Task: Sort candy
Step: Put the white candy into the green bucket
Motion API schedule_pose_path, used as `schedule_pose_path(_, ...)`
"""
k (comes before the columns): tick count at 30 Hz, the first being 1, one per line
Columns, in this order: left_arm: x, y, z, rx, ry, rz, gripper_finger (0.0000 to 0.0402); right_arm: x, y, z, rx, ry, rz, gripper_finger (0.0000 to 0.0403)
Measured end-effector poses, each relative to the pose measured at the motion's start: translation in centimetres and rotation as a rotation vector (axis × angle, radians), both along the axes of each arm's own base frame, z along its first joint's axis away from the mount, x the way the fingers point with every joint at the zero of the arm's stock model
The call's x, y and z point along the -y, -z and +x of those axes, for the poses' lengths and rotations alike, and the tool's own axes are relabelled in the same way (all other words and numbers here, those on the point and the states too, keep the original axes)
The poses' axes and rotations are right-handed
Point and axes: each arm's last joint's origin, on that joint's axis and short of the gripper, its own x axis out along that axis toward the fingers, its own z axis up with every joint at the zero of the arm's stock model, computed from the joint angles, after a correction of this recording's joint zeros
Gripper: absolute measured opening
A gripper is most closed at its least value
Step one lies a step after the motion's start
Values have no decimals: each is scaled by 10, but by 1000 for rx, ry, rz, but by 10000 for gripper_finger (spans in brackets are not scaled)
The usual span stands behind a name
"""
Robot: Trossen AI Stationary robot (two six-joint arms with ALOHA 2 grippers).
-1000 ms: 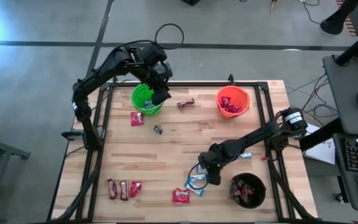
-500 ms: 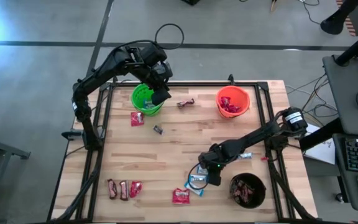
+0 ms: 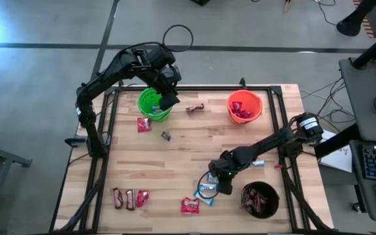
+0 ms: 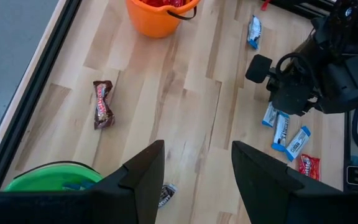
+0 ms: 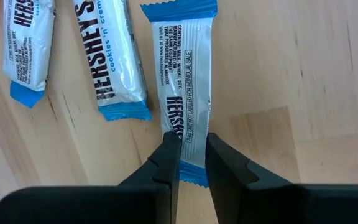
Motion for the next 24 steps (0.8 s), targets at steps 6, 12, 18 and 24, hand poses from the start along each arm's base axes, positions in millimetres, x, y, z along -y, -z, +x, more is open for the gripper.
schedule_pose_path(6, 0, 0, 0, 0, 0, 0, 169, 1, 0, 0, -2, 11, 1, 63)
schedule_pose_path(12, 0, 0, 0, 0, 0, 0, 169, 1, 0, 0, -1, 8, -4, 70)
schedule_pose_path(18, 0, 0, 0, 0, 0, 0, 169, 1, 0, 0, -3, 9, 1, 70)
schedule_pose_path(24, 0, 0, 0, 0, 2, 1, 169, 1, 0, 0, -8, 7, 13, 70)
